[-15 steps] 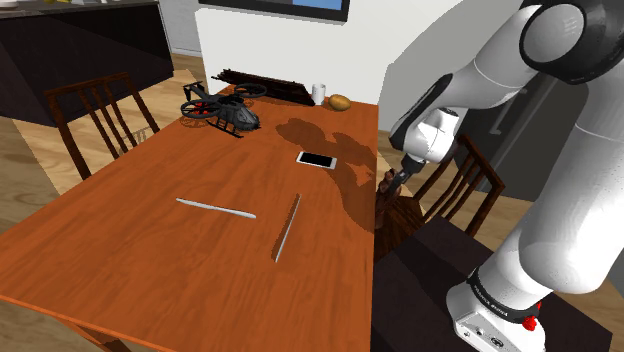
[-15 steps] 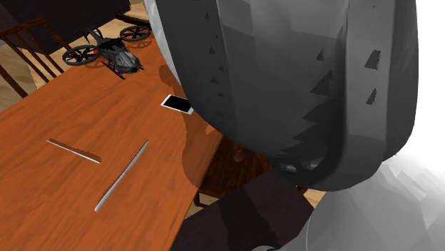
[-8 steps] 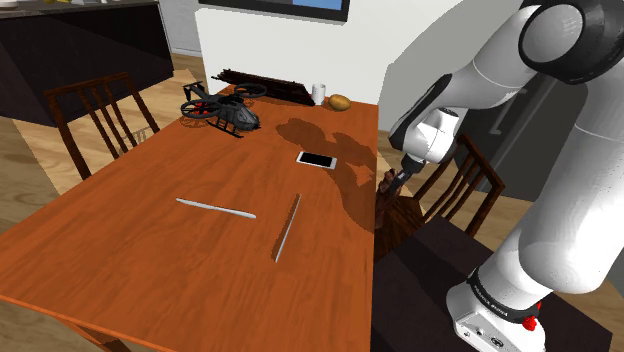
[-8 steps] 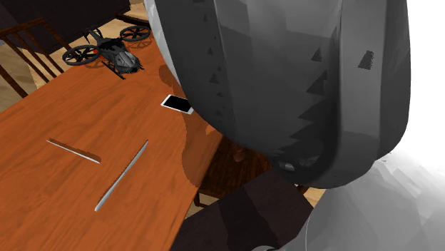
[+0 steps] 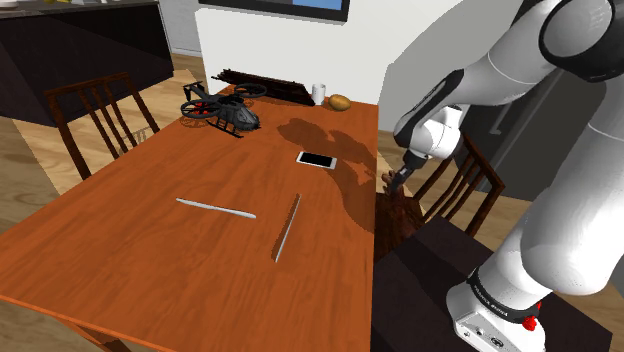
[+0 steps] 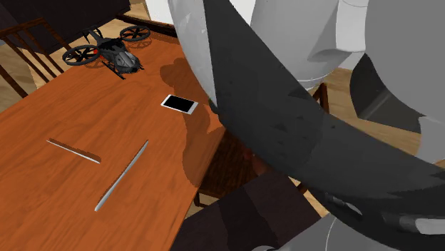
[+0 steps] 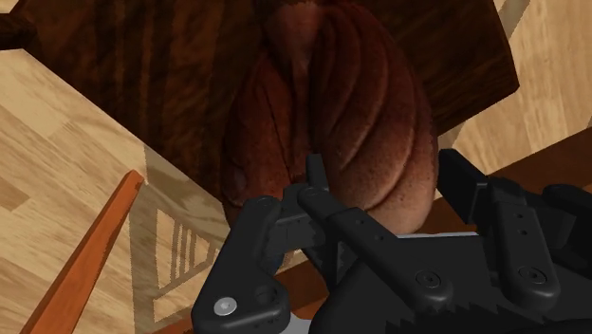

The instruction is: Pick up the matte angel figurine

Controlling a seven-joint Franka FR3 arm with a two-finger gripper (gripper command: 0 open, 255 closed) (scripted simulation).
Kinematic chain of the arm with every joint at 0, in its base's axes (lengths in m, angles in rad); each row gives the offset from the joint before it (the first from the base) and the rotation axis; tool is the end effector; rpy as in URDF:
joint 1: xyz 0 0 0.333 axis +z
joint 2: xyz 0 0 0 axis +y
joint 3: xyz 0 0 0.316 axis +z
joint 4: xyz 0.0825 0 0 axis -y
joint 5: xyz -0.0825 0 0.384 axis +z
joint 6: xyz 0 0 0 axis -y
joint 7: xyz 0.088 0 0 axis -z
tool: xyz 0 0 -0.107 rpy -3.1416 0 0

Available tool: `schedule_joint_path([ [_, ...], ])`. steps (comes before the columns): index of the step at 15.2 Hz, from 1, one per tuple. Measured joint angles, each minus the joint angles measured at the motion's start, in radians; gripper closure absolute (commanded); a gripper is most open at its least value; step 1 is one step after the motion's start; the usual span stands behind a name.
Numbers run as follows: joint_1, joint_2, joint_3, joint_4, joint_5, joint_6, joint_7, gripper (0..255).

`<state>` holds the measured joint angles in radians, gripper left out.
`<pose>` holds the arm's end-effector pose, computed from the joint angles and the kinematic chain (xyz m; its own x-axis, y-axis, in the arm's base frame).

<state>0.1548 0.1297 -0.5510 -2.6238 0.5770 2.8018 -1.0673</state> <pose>0.3869 -0.1967 0.2162 0.9781 0.1340 0.1591 0.1420 -0.9891 -0.0401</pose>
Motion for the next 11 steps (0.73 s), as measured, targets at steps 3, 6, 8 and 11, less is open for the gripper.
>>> schedule_joint_path([
  [3, 0.019, -0.053, -0.039, -0.014, -0.107, -0.021, 0.081, 255],
  [6, 0.026, -0.118, -0.068, -0.025, -0.235, -0.052, 0.179, 255],
  [8, 0.02, -0.159, -0.075, -0.028, -0.312, -0.076, 0.239, 255],
  [11, 0.008, -0.197, -0.075, -0.023, -0.381, -0.109, 0.291, 255],
])
